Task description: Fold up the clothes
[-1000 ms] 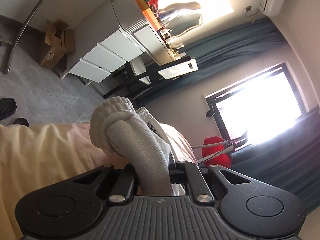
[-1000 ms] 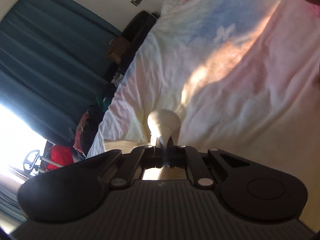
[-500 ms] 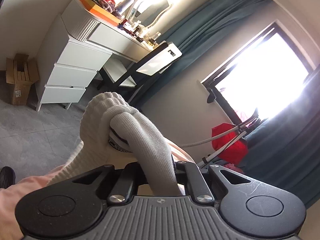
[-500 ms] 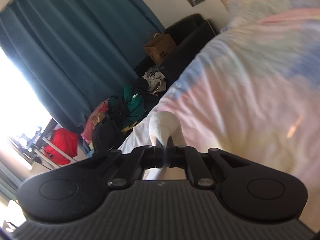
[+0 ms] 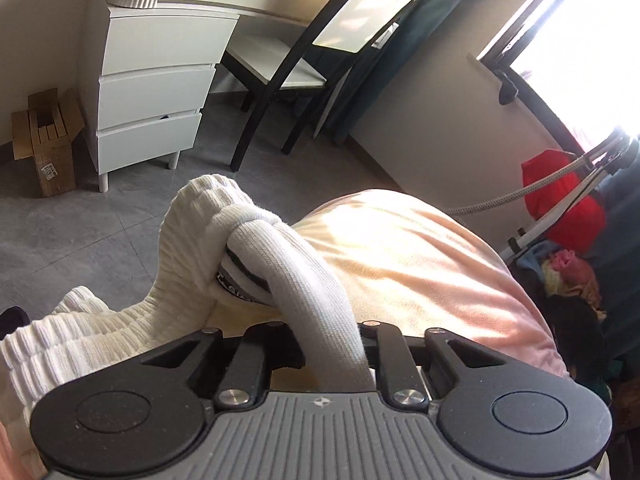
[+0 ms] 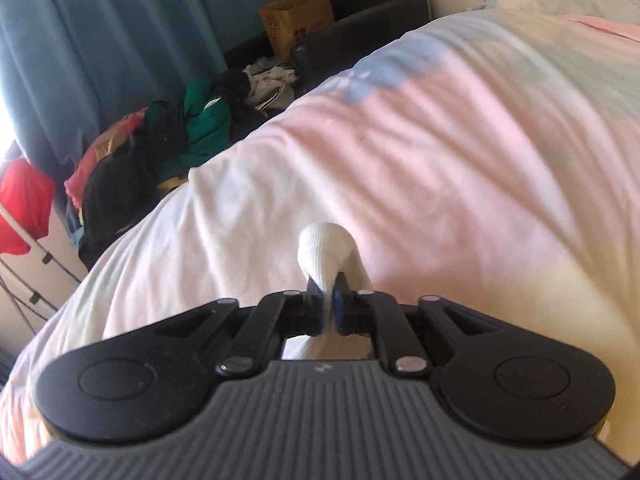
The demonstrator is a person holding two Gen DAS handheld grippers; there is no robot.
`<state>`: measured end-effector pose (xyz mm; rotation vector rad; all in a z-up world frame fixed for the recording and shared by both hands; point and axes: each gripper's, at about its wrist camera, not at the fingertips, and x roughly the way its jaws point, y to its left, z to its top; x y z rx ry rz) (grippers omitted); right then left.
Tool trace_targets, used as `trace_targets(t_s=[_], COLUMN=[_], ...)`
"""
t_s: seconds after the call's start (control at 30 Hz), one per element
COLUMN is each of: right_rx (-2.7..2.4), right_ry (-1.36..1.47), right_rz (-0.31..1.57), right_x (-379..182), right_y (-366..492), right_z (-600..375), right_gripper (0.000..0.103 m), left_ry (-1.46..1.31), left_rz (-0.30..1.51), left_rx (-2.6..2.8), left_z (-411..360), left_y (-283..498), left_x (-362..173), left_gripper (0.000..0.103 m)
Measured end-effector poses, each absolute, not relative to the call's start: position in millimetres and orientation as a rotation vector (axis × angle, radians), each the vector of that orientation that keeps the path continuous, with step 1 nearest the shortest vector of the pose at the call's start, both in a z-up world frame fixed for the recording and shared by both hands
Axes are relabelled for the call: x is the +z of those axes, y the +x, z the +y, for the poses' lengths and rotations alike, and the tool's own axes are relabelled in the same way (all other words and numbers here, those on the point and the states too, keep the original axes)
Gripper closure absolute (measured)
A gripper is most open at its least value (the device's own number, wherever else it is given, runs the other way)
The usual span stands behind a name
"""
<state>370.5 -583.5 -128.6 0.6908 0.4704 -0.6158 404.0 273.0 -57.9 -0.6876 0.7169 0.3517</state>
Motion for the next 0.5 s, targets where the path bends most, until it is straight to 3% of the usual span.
trace_targets(t_s=[0.03,0.1,0.17,0.2,0.37,0.5], right_rx=[-0.602,-0.576,-0.549,-0.535,-0.482,-0.437], right_ry=[0.696,0.705,0.715,0.72,0.757,0.851], right_rz=[0.465,0.455,0.445,0.44,0.402,0.364], right_x=[-128.8,-129.2,-129.6,-129.8,-123.9,-120.4], right_y=[366.0,357.1,348.2,343.7,303.1,241.7], right_z=[-582.4,-580.1,-577.8,-576.6,-565.7,-551.1], right_gripper=[0.086,0.068,0.027,0.021,0.023,0.021], left_ry=[-0.682,-0.677,-0.676,-0.678,-0.744,-0.86], left_rz=[0.724,0.716,0.691,0.676,0.63,0.59], left_rx=[0.346,0.313,0.284,0.277,0.246,0.209], left_z=[273.5,272.8,270.2,267.6,258.7,250.3], left_y=[403.8,394.6,376.2,364.7,300.8,239.1], left_x=[-60.5,-60.1,-55.0,-51.4,-39.6,-42.0], left_gripper=[0.077,0.054,0.045,0.042,0.026,0.023])
